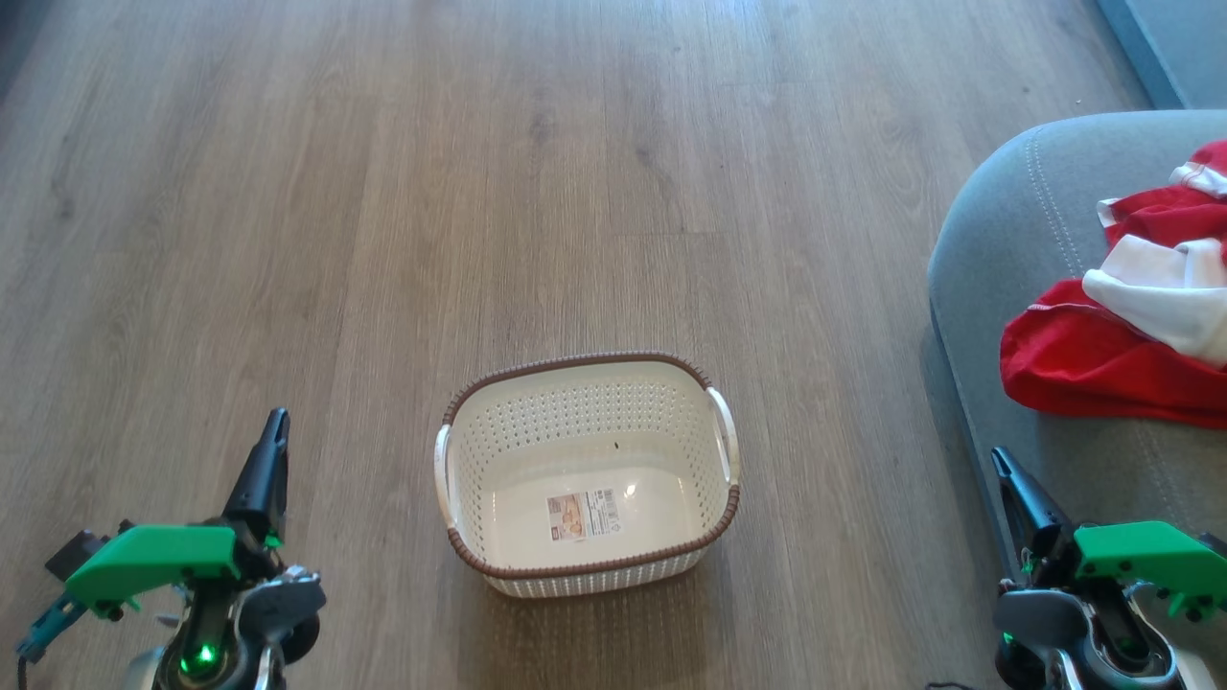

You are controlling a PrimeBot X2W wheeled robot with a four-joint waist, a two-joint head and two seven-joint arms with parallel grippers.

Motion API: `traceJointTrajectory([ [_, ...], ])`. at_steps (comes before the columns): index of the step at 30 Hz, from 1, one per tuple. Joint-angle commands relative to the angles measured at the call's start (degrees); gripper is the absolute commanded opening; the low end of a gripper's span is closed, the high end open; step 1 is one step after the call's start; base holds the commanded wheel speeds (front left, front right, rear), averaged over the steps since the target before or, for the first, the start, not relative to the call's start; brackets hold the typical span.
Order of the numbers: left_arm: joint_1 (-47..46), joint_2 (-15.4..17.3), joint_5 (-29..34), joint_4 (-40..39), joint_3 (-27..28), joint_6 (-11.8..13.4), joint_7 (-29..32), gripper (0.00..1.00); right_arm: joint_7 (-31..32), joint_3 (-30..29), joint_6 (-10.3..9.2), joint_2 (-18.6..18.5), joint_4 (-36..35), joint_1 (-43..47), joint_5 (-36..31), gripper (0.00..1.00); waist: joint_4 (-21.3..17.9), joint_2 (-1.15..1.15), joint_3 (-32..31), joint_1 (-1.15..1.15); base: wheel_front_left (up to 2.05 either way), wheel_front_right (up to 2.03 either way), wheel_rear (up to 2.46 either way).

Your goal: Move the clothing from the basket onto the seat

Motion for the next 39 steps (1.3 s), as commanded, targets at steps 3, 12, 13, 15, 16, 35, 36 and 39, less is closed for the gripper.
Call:
traceJointTrajectory([
  [3, -1.58, 0.31, -0.25, -2.04, 2.04, -0.39, 0.41, 0.00, 0.42, 1.00, 0.39, -0.81, -2.29, -2.87, 0.34, 0.00, 0.00, 0.00, 0.00, 0.00, 0.00, 0.00, 0.00],
  [12, -1.58, 0.31, -0.25, -2.04, 2.04, -0.39, 0.41, 0.00, 0.42, 1.00, 0.39, -0.81, -2.29, -2.87, 0.34, 0.00, 0.00, 0.00, 0.00, 0.00, 0.00, 0.00, 0.00],
  [13, -1.58, 0.31, -0.25, -2.04, 2.04, -0.39, 0.41, 0.00, 0.42, 1.00, 0.39, -0.81, -2.29, -2.87, 0.34, 0.00, 0.00, 0.00, 0.00, 0.00, 0.00, 0.00, 0.00],
  [15, -1.58, 0.31, -0.25, -2.04, 2.04, -0.39, 0.41, 0.00, 0.42, 1.00, 0.39, -0.81, -2.29, -2.87, 0.34, 0.00, 0.00, 0.00, 0.00, 0.00, 0.00, 0.00, 0.00],
  [16, -1.58, 0.31, -0.25, -2.04, 2.04, -0.39, 0.41, 0.00, 0.42, 1.00, 0.39, -0.81, -2.29, -2.87, 0.34, 0.00, 0.00, 0.00, 0.00, 0.00, 0.00, 0.00, 0.00],
  [35, -1.58, 0.31, -0.25, -2.05, 2.04, -0.39, 0.41, 0.00, 0.42, 1.00, 0.39, -0.81, -2.29, -2.87, 0.34, 0.00, 0.00, 0.00, 0.00, 0.00, 0.00, 0.00, 0.00],
  [36, -1.58, 0.31, -0.25, -2.05, 2.04, -0.39, 0.41, 0.00, 0.42, 1.00, 0.39, -0.81, -2.29, -2.87, 0.34, 0.00, 0.00, 0.00, 0.00, 0.00, 0.00, 0.00, 0.00],
  [39, -1.58, 0.31, -0.25, -2.05, 2.04, -0.39, 0.41, 0.00, 0.42, 1.00, 0.39, -0.81, -2.29, -2.87, 0.34, 0.00, 0.00, 0.00, 0.00, 0.00, 0.00, 0.00, 0.00],
])
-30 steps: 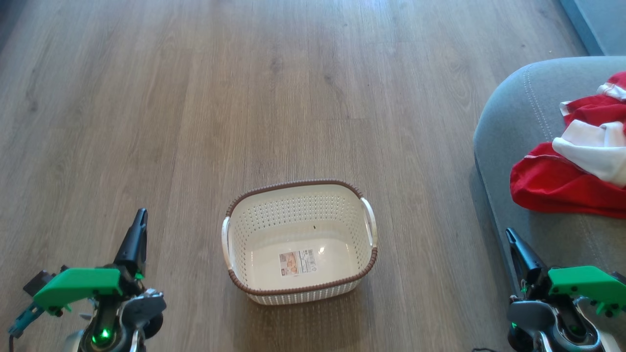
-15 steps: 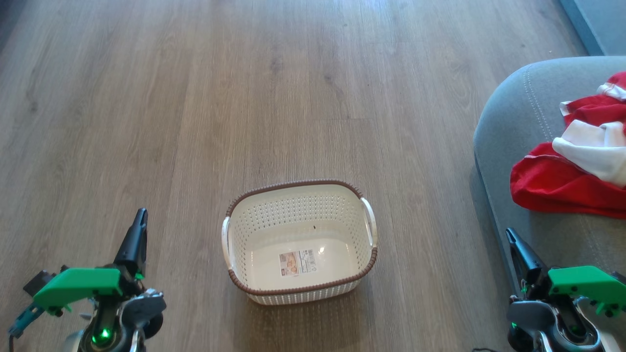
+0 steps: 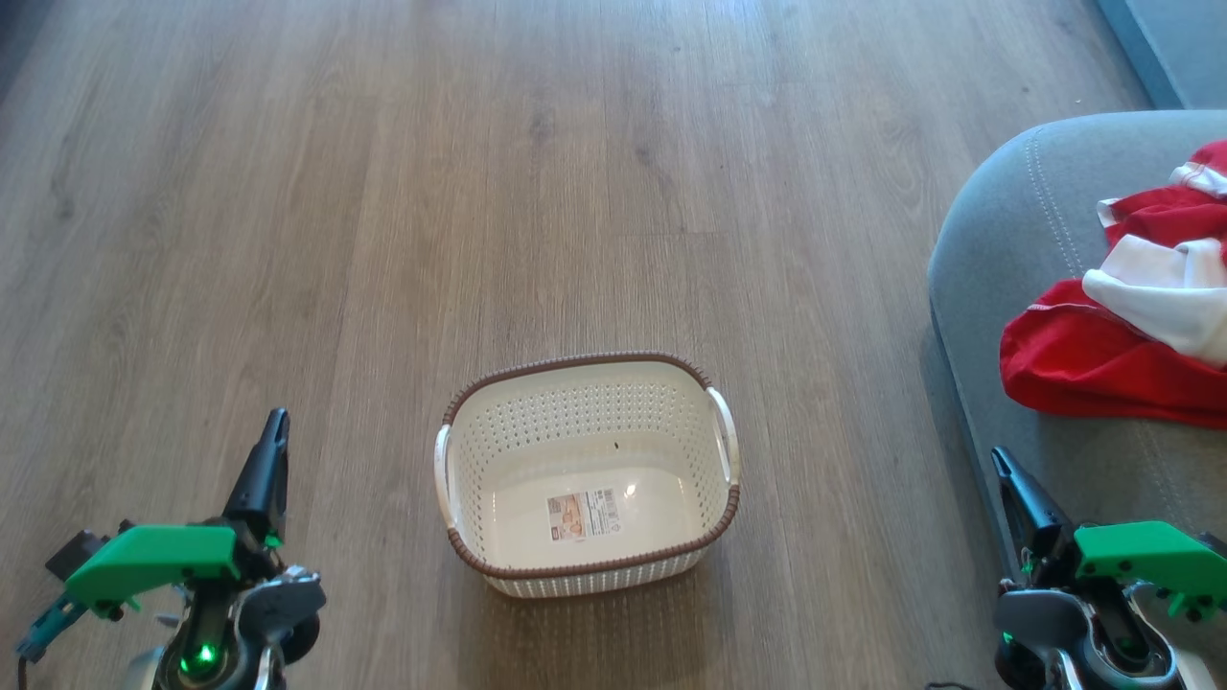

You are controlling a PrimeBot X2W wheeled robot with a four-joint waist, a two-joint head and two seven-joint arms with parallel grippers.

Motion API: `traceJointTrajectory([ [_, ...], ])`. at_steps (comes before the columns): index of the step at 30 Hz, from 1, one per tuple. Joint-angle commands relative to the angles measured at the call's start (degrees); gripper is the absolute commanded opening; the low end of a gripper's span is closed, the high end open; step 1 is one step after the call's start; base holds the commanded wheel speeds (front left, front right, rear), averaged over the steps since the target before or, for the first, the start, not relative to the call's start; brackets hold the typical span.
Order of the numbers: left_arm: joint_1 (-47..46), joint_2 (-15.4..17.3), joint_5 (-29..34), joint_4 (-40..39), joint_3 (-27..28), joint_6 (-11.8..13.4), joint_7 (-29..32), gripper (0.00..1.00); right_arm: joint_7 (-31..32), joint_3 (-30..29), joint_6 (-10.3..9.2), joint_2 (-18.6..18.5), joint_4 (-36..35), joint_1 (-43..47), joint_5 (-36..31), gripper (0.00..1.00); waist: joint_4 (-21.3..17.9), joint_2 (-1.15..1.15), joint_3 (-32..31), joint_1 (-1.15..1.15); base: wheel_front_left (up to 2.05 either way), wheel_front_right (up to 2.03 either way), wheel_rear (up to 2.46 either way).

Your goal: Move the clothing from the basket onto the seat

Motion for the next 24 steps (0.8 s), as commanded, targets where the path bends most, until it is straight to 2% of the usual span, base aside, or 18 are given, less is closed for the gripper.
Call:
traceJointTrajectory([
  [1, -1.58, 0.31, -0.25, -2.05, 2.04, -0.39, 0.41, 0.00, 0.41, 1.00, 0.39, -0.81, -2.29, -2.87, 0.34, 0.00, 0.00, 0.00, 0.00, 0.00, 0.00, 0.00, 0.00],
  [24, -1.58, 0.31, -0.25, -2.05, 2.04, -0.39, 0.41, 0.00, 0.41, 1.00, 0.39, -0.81, -2.29, -2.87, 0.34, 0.00, 0.00, 0.00, 0.00, 0.00, 0.00, 0.00, 0.00],
])
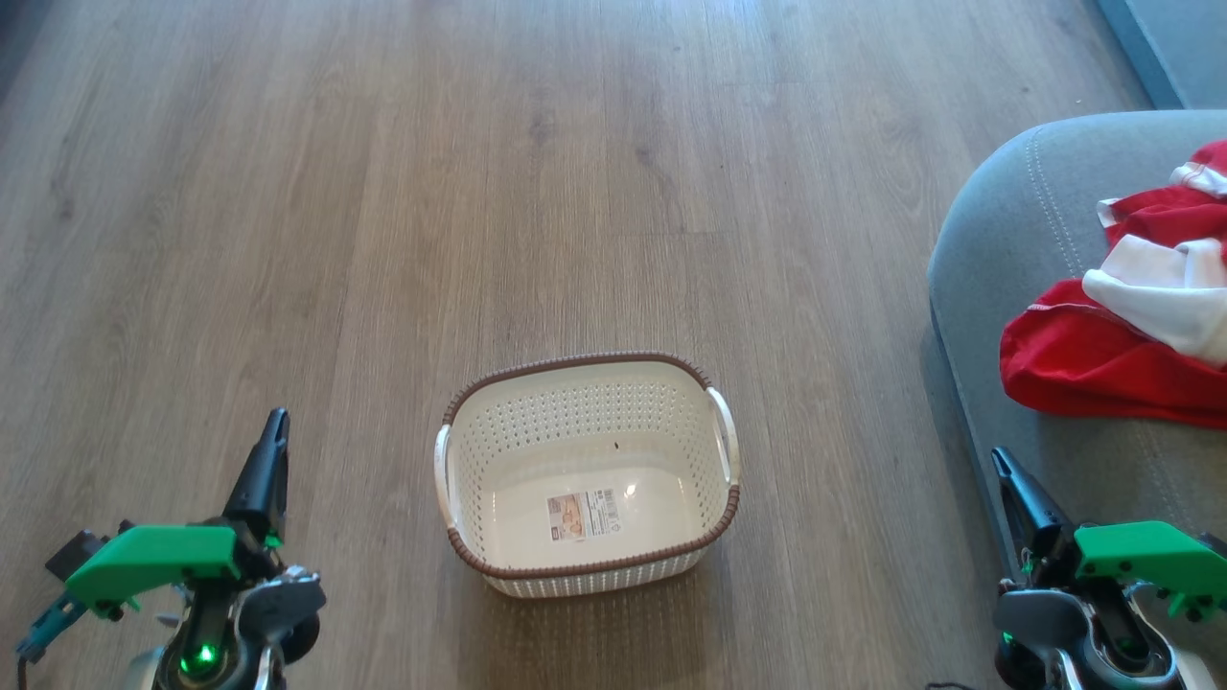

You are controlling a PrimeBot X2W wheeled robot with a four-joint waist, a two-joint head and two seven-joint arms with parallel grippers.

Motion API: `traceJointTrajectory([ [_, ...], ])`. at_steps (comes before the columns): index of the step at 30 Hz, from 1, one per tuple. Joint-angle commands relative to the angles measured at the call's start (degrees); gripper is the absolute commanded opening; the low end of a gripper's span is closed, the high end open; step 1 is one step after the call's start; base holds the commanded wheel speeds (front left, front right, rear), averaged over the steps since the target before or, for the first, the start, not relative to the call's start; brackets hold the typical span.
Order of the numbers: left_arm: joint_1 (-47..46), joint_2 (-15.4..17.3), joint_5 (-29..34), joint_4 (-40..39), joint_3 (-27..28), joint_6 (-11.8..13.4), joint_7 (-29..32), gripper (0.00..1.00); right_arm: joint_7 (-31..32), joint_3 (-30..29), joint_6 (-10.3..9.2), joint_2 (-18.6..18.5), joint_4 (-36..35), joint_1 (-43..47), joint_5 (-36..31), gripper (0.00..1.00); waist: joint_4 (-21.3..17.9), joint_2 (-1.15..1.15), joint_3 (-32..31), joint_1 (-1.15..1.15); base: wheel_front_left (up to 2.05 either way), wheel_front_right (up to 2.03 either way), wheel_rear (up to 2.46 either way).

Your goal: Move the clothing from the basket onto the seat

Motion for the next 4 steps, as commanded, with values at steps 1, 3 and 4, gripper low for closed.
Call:
traceJointTrajectory([
  [1, -1.58, 0.32, -0.25, -2.05, 2.04, -0.39, 0.41, 0.00, 0.42, 1.00, 0.39, -0.81, -2.29, -2.87, 0.34, 0.00, 0.00, 0.00, 0.00, 0.00, 0.00, 0.00, 0.00],
  [3, -1.58, 0.32, -0.25, -2.05, 2.04, -0.39, 0.41, 0.00, 0.42, 1.00, 0.39, -0.81, -2.29, -2.87, 0.34, 0.00, 0.00, 0.00, 0.00, 0.00, 0.00, 0.00, 0.00],
  [4, -1.58, 0.32, -0.25, -2.05, 2.04, -0.39, 0.41, 0.00, 0.42, 1.00, 0.39, -0.81, -2.29, -2.87, 0.34, 0.00, 0.00, 0.00, 0.00, 0.00, 0.00, 0.00, 0.00],
])
